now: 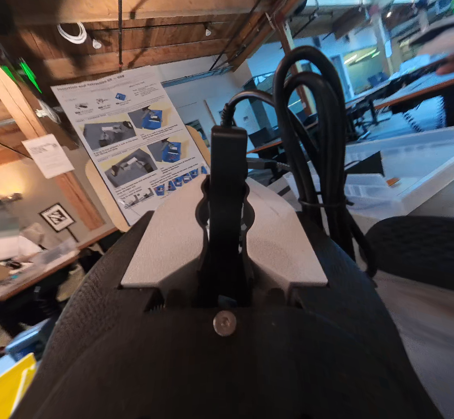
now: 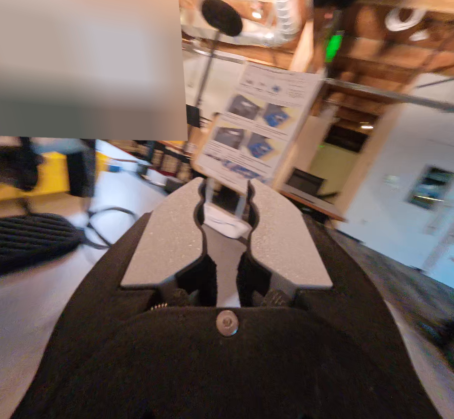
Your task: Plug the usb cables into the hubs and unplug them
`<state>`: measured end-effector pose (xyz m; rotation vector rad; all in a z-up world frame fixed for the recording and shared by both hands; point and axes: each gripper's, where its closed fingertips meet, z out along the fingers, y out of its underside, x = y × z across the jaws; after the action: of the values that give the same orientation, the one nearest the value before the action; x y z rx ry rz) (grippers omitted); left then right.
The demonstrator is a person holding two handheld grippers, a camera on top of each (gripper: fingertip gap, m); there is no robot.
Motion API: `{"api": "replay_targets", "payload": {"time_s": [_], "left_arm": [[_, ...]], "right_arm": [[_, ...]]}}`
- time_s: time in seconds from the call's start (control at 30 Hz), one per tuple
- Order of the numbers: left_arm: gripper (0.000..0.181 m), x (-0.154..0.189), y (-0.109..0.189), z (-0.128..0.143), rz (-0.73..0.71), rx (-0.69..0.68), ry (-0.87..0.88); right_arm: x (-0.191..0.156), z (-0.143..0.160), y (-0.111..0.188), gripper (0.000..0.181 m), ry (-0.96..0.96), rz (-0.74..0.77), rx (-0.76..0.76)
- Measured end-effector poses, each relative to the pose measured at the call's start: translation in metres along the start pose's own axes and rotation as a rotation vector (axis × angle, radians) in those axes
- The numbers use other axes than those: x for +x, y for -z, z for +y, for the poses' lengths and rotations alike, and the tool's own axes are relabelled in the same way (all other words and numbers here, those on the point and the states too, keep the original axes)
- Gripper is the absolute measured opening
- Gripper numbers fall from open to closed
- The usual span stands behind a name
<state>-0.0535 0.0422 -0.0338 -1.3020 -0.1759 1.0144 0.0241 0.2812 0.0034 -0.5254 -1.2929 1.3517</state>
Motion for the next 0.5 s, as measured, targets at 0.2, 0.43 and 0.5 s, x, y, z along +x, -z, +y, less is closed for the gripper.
{"api": "replay_targets", "payload": {"time_s": [0.2,0.43,0.5], "left_arm": [[0.023,0.024,-0.004,0.001,-0.005,0.014,-0.094],[0.023,0.033,0.001,0.008,0.028,0.035,-0.166],[0.023,0.032,0.003,0.011,0.028,0.053,-0.141]], "right_arm": [[-0.15,-0.008,-0.065,0.031,-0.241,-0.458,0.061],[-0.199,0.03,-0.104,0.023,-0.325,-0.532,-0.114],[-0.199,0.034,-0.107,0.014,-0.313,-0.524,-0.126]]}}
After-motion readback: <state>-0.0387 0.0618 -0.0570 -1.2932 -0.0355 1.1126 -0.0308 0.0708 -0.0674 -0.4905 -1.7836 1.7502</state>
